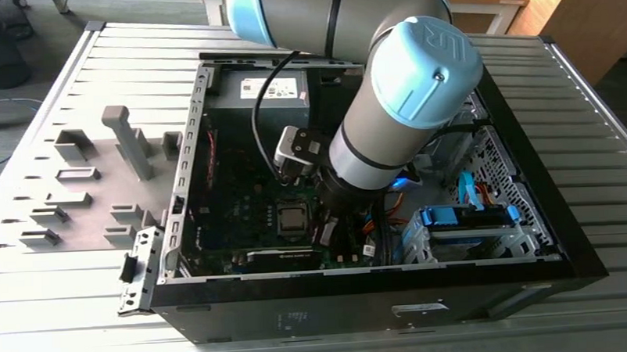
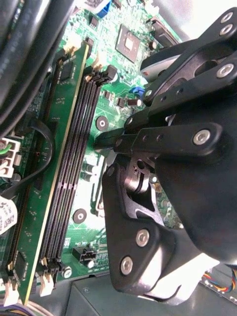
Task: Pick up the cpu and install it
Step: 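Install the first cpu locking lever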
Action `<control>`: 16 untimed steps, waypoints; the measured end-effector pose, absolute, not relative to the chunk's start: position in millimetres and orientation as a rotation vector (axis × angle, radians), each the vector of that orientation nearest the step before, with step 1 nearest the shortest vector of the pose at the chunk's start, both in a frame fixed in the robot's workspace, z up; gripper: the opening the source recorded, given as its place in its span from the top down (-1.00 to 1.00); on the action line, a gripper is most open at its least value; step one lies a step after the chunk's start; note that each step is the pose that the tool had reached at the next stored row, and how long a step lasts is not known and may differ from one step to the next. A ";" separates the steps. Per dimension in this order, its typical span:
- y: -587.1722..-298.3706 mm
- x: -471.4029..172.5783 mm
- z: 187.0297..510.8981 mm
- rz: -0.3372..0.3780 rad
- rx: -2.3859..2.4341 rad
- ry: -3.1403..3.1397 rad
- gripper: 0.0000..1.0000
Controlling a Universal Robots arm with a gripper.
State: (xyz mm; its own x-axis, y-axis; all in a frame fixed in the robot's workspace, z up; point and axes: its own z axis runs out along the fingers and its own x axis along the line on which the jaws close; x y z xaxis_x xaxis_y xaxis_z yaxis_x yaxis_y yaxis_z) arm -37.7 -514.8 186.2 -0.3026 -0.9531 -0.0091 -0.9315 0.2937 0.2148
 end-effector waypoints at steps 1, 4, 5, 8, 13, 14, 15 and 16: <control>-514.8 -37.5 186.1 -0.272 1.778 -2.428 0.79; -514.7 -37.5 186.2 -0.272 1.778 -2.428 0.79; -514.7 -37.5 186.8 -0.272 1.778 -2.428 0.79; -514.6 -37.4 190.1 -0.273 1.779 -2.428 0.79; -514.7 -37.0 199.8 -0.272 1.778 -2.428 0.79; -514.7 -37.0 201.5 -0.272 1.778 -2.428 0.79; -514.7 -36.9 202.8 -0.273 1.778 -2.428 0.79; -514.7 -36.9 203.8 -0.272 1.778 -2.428 0.79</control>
State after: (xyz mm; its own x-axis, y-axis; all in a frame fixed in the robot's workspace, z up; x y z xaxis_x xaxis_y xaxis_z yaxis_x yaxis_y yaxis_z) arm -36.9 -514.7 203.8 -0.3027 -0.9530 -0.0095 -0.9315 0.2937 0.2147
